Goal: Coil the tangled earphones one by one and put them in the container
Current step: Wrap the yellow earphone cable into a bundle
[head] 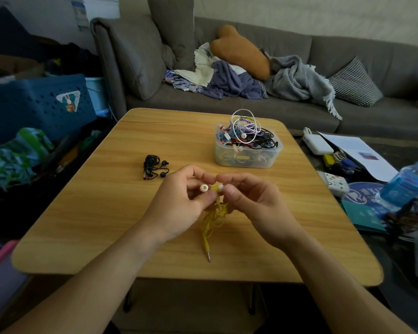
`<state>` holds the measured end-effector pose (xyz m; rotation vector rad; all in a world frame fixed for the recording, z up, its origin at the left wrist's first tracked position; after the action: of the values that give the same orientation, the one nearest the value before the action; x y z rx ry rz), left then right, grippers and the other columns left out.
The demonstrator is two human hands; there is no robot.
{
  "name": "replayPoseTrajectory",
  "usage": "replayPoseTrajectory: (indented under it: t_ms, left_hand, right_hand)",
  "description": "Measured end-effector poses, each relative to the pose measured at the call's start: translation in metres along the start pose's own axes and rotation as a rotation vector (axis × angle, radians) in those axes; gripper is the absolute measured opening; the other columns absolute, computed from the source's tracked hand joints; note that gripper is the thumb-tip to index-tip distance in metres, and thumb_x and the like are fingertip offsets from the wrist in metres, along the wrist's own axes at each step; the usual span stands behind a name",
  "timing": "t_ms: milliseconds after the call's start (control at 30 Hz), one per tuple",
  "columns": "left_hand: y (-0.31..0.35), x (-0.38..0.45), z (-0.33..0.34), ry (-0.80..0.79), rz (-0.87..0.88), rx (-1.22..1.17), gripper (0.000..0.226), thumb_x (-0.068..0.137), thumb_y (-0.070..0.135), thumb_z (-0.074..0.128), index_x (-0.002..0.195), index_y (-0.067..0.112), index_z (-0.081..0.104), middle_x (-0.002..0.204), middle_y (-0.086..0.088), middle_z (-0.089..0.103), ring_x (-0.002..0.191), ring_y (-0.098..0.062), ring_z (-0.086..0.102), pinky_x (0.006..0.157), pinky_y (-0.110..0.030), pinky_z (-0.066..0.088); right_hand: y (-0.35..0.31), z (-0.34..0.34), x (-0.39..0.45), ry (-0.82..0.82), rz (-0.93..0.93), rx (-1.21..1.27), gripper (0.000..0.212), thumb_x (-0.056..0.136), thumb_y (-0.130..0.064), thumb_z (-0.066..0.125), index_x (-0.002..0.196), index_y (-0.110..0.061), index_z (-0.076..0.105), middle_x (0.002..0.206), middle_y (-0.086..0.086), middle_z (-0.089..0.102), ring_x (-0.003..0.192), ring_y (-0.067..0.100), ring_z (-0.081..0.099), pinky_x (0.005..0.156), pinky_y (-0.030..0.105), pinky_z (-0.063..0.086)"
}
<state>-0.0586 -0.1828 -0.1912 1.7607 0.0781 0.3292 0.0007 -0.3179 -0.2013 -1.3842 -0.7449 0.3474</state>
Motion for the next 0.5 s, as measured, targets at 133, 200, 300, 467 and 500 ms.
replayPoseTrajectory:
  t_ms: [133,200,300,467,500]
  left_hand:
    - [-0.001,0.0,-0.001,0.013,0.022,0.018,0.019,0.082,0.001,0.072,0.096,0.01,0.063,0.079,-0.005,0.074,0.074,-0.017,0.071,0.071,-0.03,0.059]
    - [-0.001,0.0,-0.001,0.017,0.02,-0.002,0.016,0.084,0.001,0.071,0.097,0.008,0.065,0.08,-0.007,0.074,0.07,-0.017,0.071,0.066,-0.026,0.057]
    - [-0.001,0.002,-0.004,0.043,0.004,0.016,0.015,0.088,0.002,0.067,0.099,0.012,0.069,0.078,-0.008,0.071,0.06,-0.014,0.064,0.056,-0.019,0.049]
    - [-0.012,0.004,-0.008,0.072,-0.122,0.003,0.019,0.09,0.001,0.063,0.099,0.016,0.068,0.075,-0.004,0.07,0.061,-0.012,0.065,0.054,-0.025,0.05]
    - [-0.015,0.004,-0.008,0.064,-0.158,-0.005,0.019,0.09,0.0,0.063,0.098,0.016,0.067,0.078,-0.005,0.071,0.061,-0.012,0.066,0.054,-0.025,0.05]
  right_hand:
    - [0.001,-0.005,0.0,0.035,0.008,-0.069,0.021,0.086,-0.016,0.066,0.103,-0.006,0.072,0.088,0.005,0.073,0.076,0.016,0.062,0.065,0.028,0.053]
    - [0.002,-0.007,0.001,0.051,0.026,-0.064,0.028,0.086,-0.018,0.07,0.111,-0.006,0.07,0.089,0.005,0.071,0.079,0.018,0.06,0.066,0.029,0.051]
    - [0.003,-0.014,0.002,0.106,0.065,-0.047,0.045,0.081,-0.022,0.074,0.124,-0.013,0.064,0.095,0.005,0.066,0.085,0.018,0.058,0.069,0.031,0.05]
    - [0.004,0.0,-0.004,-0.022,0.108,-0.427,0.06,0.077,-0.028,0.083,0.131,-0.026,0.057,0.109,-0.002,0.065,0.097,0.012,0.064,0.079,0.036,0.057]
    - [0.005,0.002,-0.003,-0.016,0.105,-0.423,0.055,0.079,-0.026,0.081,0.13,-0.024,0.058,0.107,-0.003,0.066,0.096,0.01,0.064,0.08,0.035,0.058]
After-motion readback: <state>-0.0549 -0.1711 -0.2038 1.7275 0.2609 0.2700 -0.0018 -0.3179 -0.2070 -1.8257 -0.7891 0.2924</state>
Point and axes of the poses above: each hand's wrist, its own x-axis towards the middle knuckle, its own z-axis out of the palm, y = z × x, the point moved 7 cm from there along x, towards the middle knuckle
